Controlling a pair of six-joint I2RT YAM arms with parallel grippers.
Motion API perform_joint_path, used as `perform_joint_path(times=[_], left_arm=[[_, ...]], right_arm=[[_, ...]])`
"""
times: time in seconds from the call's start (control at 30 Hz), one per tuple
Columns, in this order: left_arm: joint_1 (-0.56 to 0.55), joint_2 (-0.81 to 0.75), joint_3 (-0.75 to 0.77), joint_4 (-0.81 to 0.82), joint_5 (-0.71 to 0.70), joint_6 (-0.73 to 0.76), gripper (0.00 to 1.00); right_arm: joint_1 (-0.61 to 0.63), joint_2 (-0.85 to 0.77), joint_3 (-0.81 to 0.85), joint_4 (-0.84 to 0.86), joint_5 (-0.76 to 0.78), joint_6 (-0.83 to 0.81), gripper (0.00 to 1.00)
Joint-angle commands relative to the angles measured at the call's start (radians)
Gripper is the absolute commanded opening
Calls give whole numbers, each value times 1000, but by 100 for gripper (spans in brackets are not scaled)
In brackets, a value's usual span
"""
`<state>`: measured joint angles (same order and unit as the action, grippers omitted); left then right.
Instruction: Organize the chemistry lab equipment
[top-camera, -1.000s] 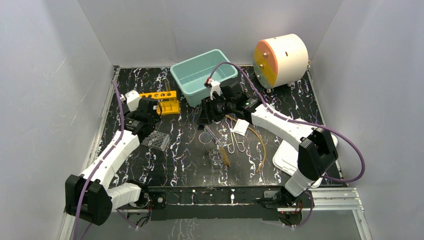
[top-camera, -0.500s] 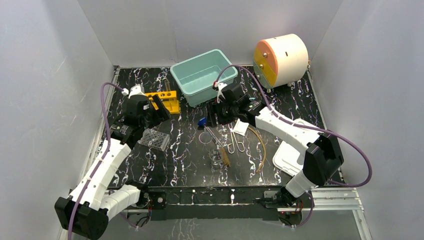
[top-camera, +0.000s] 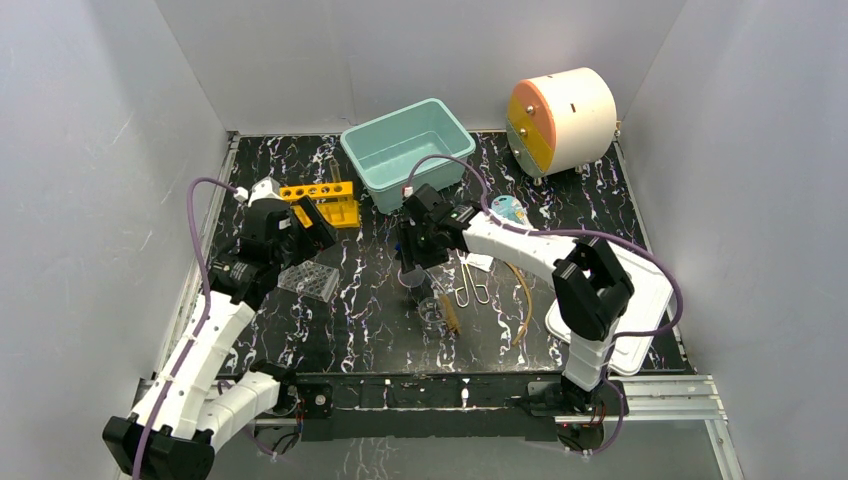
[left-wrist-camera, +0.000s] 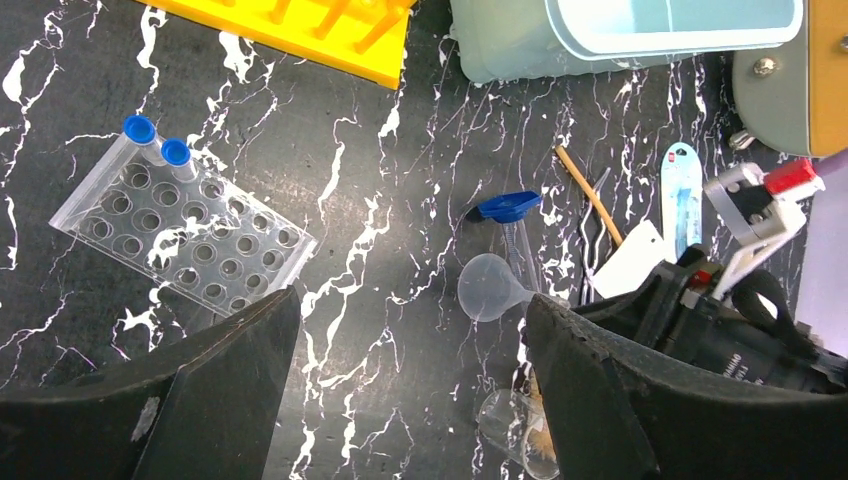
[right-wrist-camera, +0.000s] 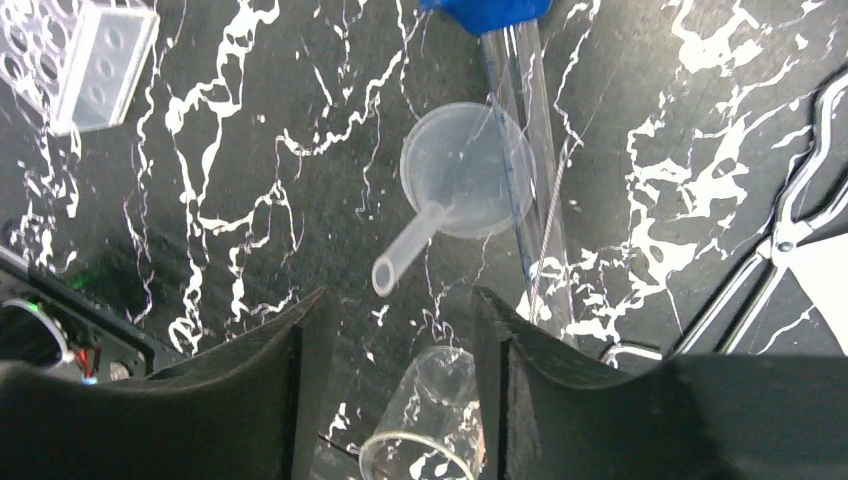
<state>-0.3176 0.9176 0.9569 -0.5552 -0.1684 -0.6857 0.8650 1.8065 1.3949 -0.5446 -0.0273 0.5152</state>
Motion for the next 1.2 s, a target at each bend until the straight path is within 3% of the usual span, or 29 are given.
perform_joint_path(times=[0.0, 0.2, 0.3, 0.67, 0.77, 0.93, 1.17], left_arm=[[0, -30, -12, -38, 34, -17, 82], [0, -54, -11, -59, 38, -6, 82], [1, -59, -10, -65, 33, 13, 83], [1, -88, -15, -93, 4, 67, 83], [1, -100, -23, -90, 14, 61, 83], [1, -110, -38, -70, 34, 49, 84], [1, -67, -34, -34, -3, 37, 84]], right_arm=[[13, 23, 87, 20, 75, 49, 57], [32, 78, 142, 7, 165, 51, 47], [35, 108, 188, -26, 189, 61, 32], [65, 104, 223, -72, 198, 35, 9], [63, 96, 229, -52, 191, 17, 14], [74, 99, 219, -55, 184, 7, 51], [96, 126, 238, -104, 156, -50, 54]])
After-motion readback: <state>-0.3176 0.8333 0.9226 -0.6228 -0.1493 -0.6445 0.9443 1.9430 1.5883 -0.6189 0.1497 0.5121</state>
